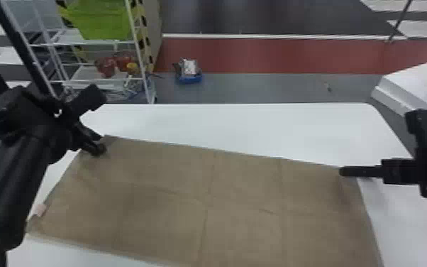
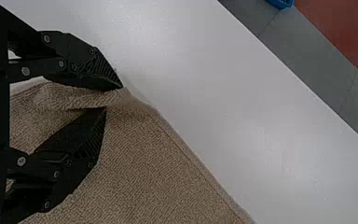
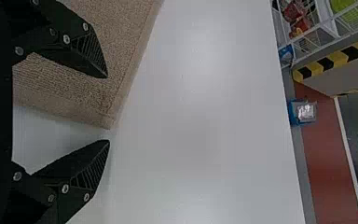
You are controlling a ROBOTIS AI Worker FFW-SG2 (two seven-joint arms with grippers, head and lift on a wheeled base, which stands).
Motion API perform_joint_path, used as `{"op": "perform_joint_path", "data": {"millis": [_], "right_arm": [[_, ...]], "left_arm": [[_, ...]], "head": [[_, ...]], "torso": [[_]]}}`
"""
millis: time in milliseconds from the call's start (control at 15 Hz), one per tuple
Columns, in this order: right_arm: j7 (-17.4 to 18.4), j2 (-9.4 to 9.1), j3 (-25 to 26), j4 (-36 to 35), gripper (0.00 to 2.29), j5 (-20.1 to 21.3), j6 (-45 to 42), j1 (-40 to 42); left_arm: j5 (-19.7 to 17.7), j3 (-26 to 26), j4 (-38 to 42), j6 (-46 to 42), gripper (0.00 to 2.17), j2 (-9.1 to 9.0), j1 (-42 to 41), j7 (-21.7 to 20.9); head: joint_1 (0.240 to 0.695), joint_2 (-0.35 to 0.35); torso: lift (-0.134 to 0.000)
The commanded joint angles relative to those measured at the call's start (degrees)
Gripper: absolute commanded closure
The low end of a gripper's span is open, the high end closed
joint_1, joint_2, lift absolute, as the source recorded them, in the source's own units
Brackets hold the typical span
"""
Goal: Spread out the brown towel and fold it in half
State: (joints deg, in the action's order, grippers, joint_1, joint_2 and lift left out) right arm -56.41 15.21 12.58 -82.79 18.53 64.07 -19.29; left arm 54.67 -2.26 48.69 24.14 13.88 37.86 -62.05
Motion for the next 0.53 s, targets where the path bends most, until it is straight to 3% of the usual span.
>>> {"op": "perform_joint_path", "data": {"millis": [0, 400, 467], "right_arm": [[0.0, -0.09, -0.7, 0.2, 0.45, 0.1, 0.1, -0.4], [-0.3, -0.09, -2.1, 1.5, 0.62, 1.1, 0.2, -1.5], [-0.6, 0.00, -2.0, 1.6, 0.87, 1.2, -0.1, -1.5]], "left_arm": [[0.0, -0.1, 0.0, -0.5, 0.72, 0.36, -0.2, -0.3], [-0.3, -0.2, -0.1, -1.0, 0.72, 0.62, -0.5, -0.2], [-0.3, -0.3, -0.1, -1.0, 0.72, 0.62, -0.6, 0.1]], "head": [[0.695, 0.011], [0.695, 0.025], [0.695, 0.026]], "torso": [[-0.134], [-0.134], [-0.134]]}}
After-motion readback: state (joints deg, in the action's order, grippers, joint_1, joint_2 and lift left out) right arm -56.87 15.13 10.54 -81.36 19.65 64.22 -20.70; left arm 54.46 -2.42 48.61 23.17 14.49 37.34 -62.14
